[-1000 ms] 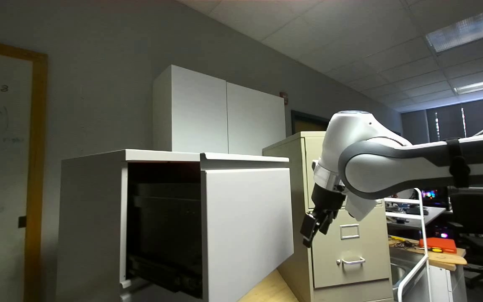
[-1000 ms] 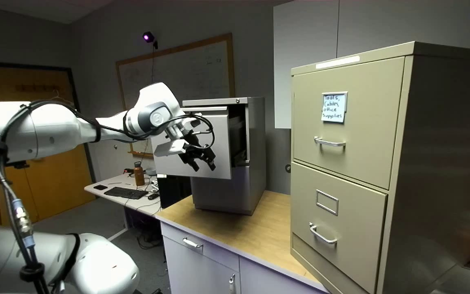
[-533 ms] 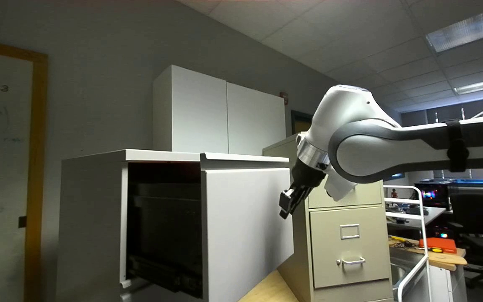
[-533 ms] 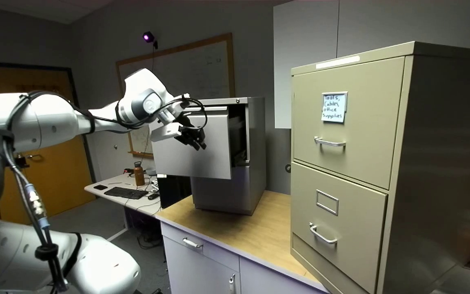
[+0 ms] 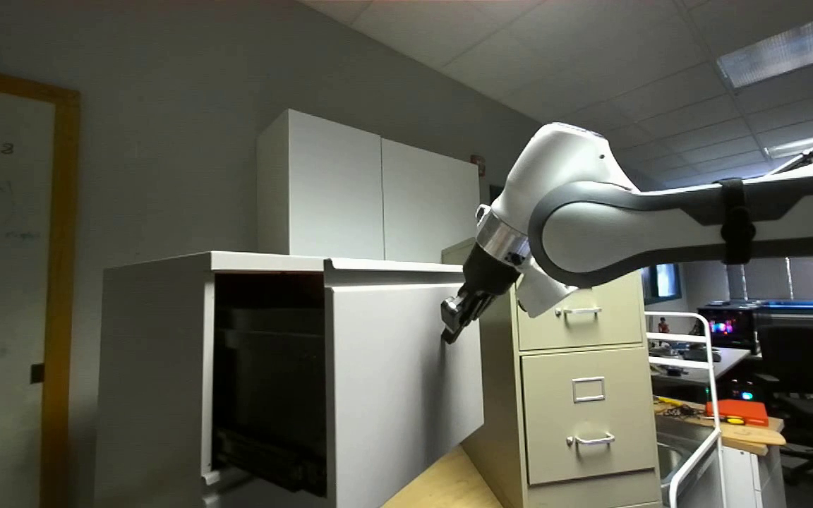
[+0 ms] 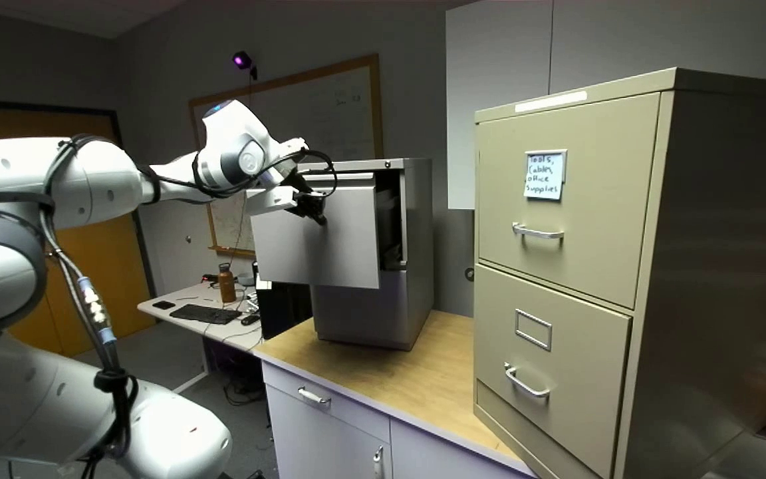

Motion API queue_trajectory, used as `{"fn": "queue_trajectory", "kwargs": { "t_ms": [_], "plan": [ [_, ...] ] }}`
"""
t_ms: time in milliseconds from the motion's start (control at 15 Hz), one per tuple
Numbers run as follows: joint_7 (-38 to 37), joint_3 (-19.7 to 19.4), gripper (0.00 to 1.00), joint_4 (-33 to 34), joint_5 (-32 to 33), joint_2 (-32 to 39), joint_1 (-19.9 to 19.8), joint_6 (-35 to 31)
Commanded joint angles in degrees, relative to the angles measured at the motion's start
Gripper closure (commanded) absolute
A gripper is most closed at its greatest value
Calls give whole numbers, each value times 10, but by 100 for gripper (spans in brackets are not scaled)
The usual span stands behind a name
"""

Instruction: Close the top drawer

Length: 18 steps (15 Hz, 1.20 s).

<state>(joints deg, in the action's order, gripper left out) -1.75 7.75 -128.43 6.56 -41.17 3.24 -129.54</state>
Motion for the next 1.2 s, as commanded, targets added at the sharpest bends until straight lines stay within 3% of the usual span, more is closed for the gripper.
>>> {"fn": "queue_trajectory", "kwargs": {
  "t_ms": [0,533,1133],
  "plan": [
    [-10,9,94,75,-24,71,16,-16],
    [-20,38,94,211,-24,209,26,-23],
    [-56,50,94,442,-10,419,39,-2]
  ]
}}
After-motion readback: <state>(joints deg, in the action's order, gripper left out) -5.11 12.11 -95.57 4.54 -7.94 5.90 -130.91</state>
